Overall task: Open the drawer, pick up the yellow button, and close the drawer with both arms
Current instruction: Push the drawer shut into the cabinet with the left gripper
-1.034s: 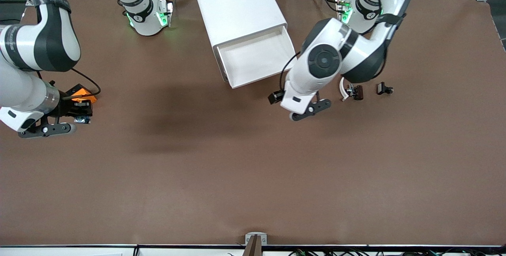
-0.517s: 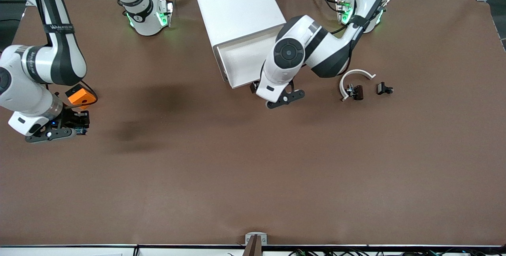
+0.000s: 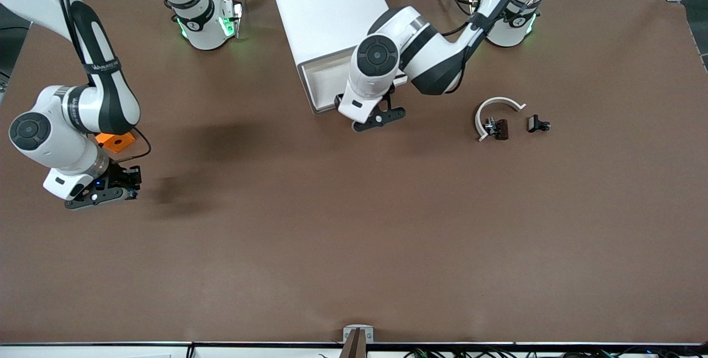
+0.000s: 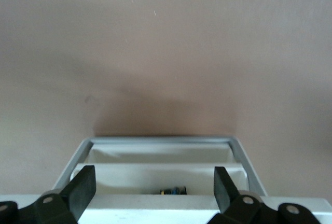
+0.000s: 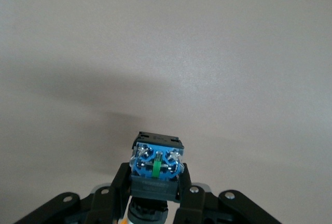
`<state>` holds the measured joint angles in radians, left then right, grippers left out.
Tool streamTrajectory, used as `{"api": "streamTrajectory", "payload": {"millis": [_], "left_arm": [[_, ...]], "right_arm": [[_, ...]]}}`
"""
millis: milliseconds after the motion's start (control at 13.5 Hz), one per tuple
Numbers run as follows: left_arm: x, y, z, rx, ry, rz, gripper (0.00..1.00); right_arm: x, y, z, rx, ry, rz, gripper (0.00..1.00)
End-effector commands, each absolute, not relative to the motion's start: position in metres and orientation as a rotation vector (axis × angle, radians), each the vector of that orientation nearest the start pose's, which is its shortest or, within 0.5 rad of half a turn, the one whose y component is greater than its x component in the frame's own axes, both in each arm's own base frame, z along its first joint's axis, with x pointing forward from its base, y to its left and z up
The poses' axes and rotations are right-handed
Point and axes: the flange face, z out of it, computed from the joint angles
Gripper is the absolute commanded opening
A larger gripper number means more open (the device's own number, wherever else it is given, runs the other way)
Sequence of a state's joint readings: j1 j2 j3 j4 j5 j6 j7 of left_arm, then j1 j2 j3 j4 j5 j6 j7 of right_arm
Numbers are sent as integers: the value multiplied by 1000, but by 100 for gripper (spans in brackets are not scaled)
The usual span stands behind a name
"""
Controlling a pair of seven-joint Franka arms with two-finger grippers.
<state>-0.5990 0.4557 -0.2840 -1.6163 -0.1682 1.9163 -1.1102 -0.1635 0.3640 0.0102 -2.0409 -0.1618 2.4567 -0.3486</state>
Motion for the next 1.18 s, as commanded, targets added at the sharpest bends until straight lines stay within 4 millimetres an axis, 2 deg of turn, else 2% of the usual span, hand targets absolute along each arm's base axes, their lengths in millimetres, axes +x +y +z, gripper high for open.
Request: {"api": "streamTrajectory", "payload": {"millis": [0, 148, 295, 369, 517, 591, 738, 960, 1034, 1108], "left_arm": [[396, -519, 365, -3099, -502, 567, 100], [383, -528, 368, -3088, -520, 581, 100], [362, -543, 361, -3071, -499, 612, 100], [358, -546, 361, -3066, -504, 614, 100], [347, -553, 360, -3065, -487, 634, 100], [338, -559, 357, -3059, -471, 653, 100], [337, -560, 356, -3059, -466, 654, 100], [356, -552, 356, -3063, -506, 635, 100], [373, -543, 360, -3070, -545, 615, 100], [401, -526, 369, -3080, -618, 589, 100]], "right_arm": [[593, -107, 250, -3207, -561, -21, 7], [594, -119, 240, -3207, -504, -4, 7], [598, -121, 237, -3207, -496, -4, 7], [597, -124, 232, -3206, -466, 6, 6], [595, -122, 223, -3217, -310, 23, 6], [594, -123, 221, -3218, -285, 27, 6], [591, -128, 209, -3216, -275, 31, 7], [590, -132, 196, -3214, -276, 18, 8], [590, -133, 196, -3215, -276, 16, 10], [589, -132, 189, -3213, -279, 21, 11]]}}
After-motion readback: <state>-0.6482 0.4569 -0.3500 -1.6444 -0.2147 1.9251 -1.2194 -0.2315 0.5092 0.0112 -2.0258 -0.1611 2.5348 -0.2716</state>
